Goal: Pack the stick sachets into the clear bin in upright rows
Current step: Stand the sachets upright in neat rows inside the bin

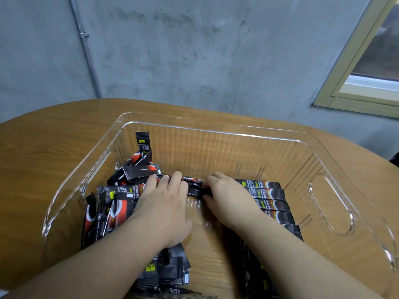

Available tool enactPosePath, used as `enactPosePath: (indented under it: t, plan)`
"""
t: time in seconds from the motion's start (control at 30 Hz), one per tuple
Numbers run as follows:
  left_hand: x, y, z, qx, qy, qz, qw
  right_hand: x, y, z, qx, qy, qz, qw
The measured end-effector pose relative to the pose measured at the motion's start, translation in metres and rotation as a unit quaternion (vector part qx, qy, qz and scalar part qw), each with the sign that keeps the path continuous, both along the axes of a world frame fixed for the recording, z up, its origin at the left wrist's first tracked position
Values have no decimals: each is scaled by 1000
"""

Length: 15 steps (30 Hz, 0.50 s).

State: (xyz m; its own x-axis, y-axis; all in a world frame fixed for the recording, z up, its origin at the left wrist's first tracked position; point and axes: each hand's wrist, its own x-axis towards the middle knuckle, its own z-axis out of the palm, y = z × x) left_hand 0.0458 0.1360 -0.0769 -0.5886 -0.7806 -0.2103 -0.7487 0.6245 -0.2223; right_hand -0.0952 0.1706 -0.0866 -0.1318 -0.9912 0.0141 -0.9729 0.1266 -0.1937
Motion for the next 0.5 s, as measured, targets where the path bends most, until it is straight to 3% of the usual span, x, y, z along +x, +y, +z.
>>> enactPosePath:
  t: [0.5]
  plan:
    - [-7,-2,2,-33,-60,28,997,1,-1,2,-2,-19,-38,999]
